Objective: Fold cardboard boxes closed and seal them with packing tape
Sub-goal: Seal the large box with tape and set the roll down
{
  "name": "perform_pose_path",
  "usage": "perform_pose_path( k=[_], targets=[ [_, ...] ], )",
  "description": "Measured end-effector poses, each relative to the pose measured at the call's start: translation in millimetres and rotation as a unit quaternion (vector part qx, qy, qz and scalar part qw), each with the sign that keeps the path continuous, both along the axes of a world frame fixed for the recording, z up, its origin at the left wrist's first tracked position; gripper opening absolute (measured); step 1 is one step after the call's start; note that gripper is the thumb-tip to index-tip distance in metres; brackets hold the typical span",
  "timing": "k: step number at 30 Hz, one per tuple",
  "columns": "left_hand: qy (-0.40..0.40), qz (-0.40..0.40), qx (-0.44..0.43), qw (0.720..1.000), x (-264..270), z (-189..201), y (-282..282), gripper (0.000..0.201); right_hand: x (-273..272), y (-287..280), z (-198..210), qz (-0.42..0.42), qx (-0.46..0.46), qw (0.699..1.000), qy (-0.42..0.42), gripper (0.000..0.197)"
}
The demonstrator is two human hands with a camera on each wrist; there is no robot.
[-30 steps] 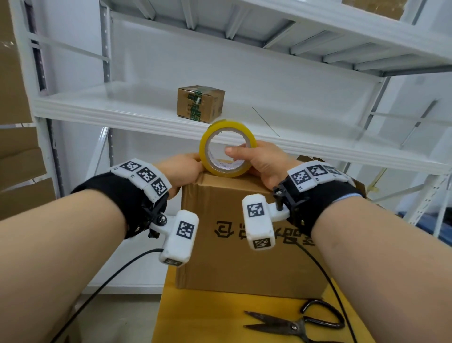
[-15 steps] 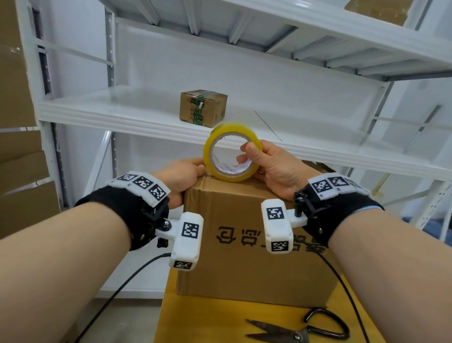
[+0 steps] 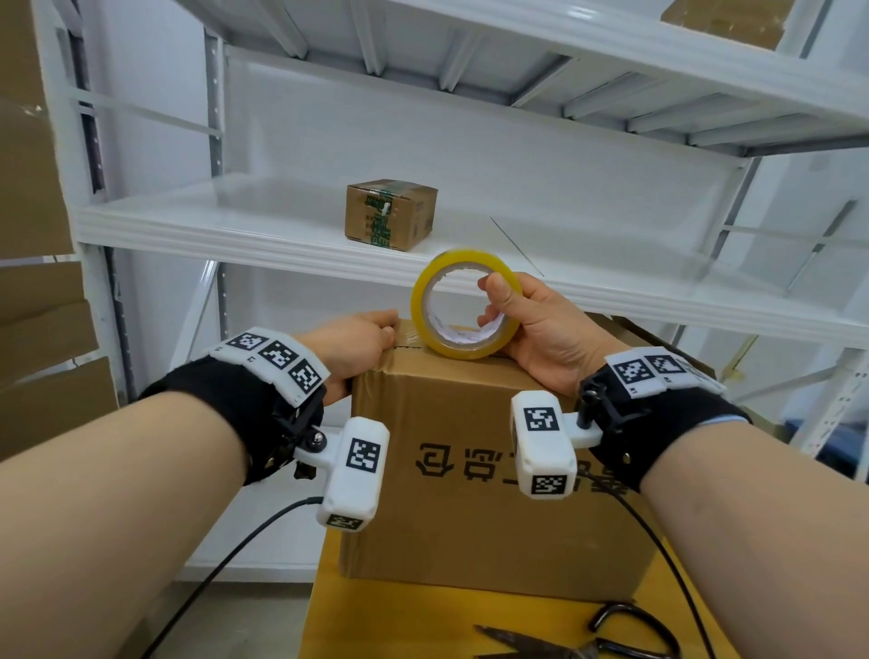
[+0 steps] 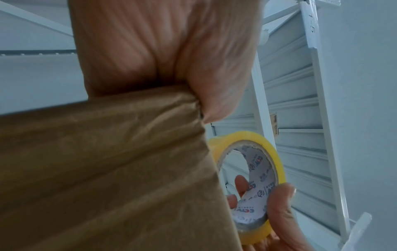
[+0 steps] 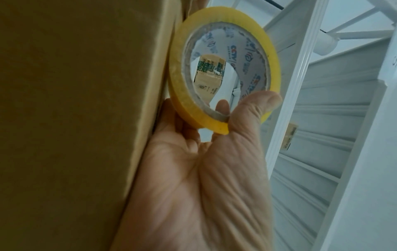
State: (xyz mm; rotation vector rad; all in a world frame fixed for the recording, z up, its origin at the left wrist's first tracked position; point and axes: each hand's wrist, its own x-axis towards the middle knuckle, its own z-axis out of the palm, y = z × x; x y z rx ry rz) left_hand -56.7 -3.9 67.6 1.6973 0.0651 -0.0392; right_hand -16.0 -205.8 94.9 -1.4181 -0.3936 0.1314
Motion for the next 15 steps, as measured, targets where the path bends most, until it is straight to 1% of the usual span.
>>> perform_pose_path(
  k=[5,7,9,11,13,15],
  targets=[
    [0.019,0.004,0.032,0.999,-2.0,4.5,-0.1,0.033,-0.5,1.8,1.7,-0.008,0.005,1.0,0.004,0.052],
    [0.039,0.006,0.079,0.996,-3.3,9.3,-1.0,0.029,-0.6,2.6,2.5,-0.01,0.006,1.0,0.01,0.048],
    [0.045,0.013,0.149,0.988,-3.6,13.0,-2.3,0.035,-0.6,3.1,2.3,-0.01,0.002,1.0,0.013,0.041],
    [0.031,0.017,0.262,0.964,-3.0,16.3,-4.1,0.042,-0.3,4.0,0.8,-0.008,-0.011,1.0,0.009,0.038],
    [0.006,0.016,0.375,0.927,-2.1,21.0,-7.0,0.042,-0.6,5.2,-0.5,-0.004,-0.02,1.0,0.003,0.043],
    [-0.002,0.009,0.427,0.904,-3.9,27.1,-12.5,0.038,-0.3,5.1,-0.9,0.002,-0.028,1.0,-0.002,0.047]
  ],
)
